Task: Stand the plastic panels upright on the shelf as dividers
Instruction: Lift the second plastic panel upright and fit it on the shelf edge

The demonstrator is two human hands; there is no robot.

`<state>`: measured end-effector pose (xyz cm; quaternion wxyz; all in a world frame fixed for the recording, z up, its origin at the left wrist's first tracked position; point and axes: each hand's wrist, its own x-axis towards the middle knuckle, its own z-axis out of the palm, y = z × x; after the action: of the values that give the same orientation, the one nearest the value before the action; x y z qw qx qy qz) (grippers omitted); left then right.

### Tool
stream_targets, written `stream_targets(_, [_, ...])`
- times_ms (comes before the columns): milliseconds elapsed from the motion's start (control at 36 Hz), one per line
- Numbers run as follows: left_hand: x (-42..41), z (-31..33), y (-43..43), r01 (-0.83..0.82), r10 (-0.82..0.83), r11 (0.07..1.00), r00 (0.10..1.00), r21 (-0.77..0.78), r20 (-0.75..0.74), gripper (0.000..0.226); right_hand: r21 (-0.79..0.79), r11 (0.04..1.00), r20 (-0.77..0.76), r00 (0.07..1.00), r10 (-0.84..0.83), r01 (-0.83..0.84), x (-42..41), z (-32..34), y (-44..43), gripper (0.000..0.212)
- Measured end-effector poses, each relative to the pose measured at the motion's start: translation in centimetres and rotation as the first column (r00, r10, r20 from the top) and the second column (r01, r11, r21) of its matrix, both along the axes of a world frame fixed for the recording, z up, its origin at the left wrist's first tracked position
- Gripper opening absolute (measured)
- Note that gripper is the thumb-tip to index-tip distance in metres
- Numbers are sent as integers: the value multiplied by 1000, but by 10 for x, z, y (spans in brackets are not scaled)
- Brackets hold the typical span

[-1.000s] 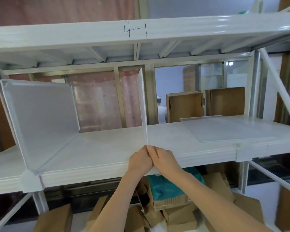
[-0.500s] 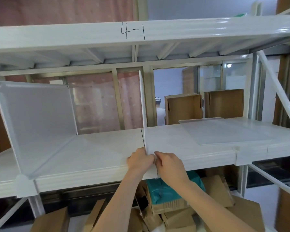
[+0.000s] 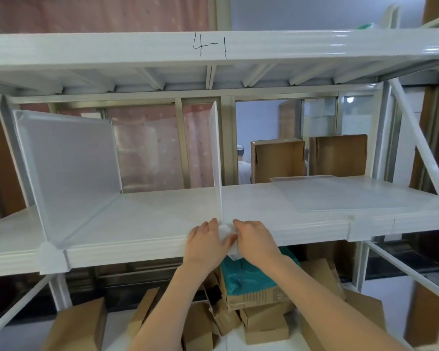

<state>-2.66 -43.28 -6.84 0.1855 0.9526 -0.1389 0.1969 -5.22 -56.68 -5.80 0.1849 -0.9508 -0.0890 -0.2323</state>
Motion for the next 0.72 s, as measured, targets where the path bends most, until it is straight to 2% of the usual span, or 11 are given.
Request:
stream_targets(56, [-5,-3,5,-1,-2,997,999,72,43,62,-32,999,-3,1000,16,-16,-1,-3,-1,25])
stream_targets(139, [-13,-7,9,-21,6,990,994,142,108,56,-115,993,-15,1000,13,-14,-1,-10,-1,46])
stream_targets(278, [-23,-11,15,-11,-12,979,994,206,112,61,-180,984,-9,1000,-19,17,-6,-13,1,59])
stream_targets(500, [-39,-11,20,13,-22,990,998,140,63,64,-195,980,-69,997,-43,29,-25,-15,3,73])
stream_targets(722, [-45,-8,21,14,-18,993,999,116,41,63,-207,977,-118,991,-67,41,-28,-13,5,73])
